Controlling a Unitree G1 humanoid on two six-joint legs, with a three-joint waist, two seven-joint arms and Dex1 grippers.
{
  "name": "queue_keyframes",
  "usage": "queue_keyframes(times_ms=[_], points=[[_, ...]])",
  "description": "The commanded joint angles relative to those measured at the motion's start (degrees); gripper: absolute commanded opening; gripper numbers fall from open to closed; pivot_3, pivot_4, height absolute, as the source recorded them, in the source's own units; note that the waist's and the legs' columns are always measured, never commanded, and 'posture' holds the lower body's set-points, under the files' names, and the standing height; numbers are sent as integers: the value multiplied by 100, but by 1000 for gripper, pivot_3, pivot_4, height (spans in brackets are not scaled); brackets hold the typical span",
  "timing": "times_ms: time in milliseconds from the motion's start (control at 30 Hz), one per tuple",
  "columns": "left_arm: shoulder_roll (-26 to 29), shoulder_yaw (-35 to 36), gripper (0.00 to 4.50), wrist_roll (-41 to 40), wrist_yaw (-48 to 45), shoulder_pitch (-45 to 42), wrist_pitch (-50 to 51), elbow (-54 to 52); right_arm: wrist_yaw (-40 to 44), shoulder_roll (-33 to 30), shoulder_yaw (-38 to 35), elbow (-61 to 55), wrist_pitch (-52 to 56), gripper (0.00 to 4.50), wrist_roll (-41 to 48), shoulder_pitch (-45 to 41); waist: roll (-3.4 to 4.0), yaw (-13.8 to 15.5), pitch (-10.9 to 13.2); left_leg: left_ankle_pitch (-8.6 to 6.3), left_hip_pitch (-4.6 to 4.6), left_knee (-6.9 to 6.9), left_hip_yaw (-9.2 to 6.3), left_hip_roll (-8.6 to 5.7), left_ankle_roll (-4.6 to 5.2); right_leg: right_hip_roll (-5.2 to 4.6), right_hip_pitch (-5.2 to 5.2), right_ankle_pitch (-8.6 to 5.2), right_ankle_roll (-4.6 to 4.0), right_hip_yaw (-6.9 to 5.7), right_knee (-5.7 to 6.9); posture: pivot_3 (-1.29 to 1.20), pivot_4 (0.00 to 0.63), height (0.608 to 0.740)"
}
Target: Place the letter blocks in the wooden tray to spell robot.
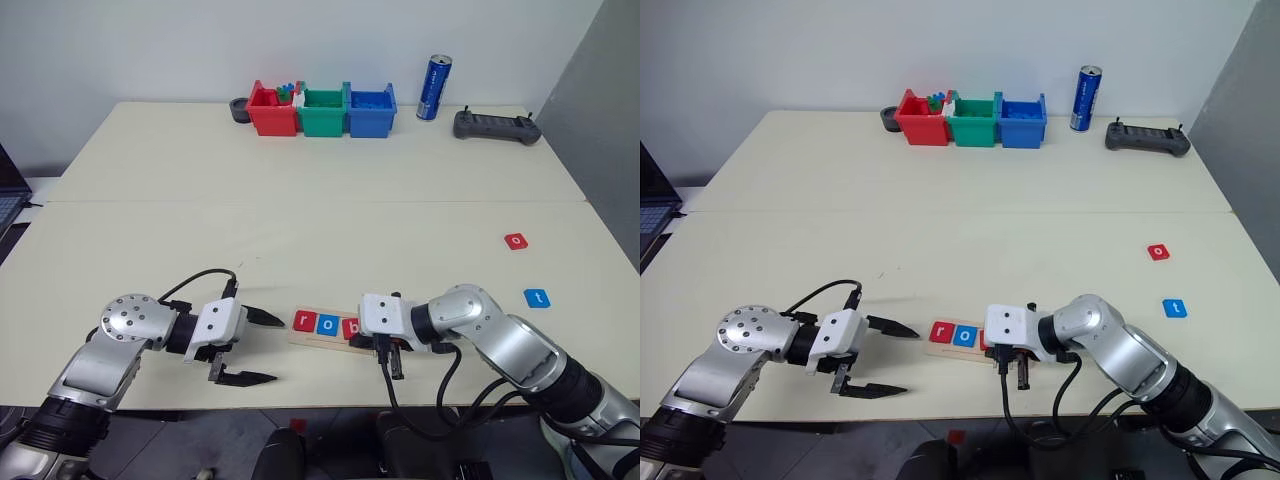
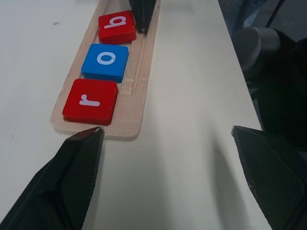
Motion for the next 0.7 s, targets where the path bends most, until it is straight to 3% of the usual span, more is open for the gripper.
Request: queue_keyframes(times_ms=[33,400,700], points=[[-23,76,4500,1,22,22,-155,-21,-46,58,-176,-74,-60,20,-23,-68,0,0,0,0,0,0,-1,0,0,0,0,0,0,-1,0,0,150,740],[-57,-8,4500,-23,211,-97,327,-515,-218,382,-291,63,-17,20,2,-155,0,-1,0,0,-1,0,-1,0,0,0,0,0,0,0,0,0,150,740],[-19,101,4500,-103,175,-71,313,-377,140,112,-526,-266,55,20,297,-125,0,0,0,0,-2,0,-1,0,0,0,0,0,0,0,0,0,150,740]])
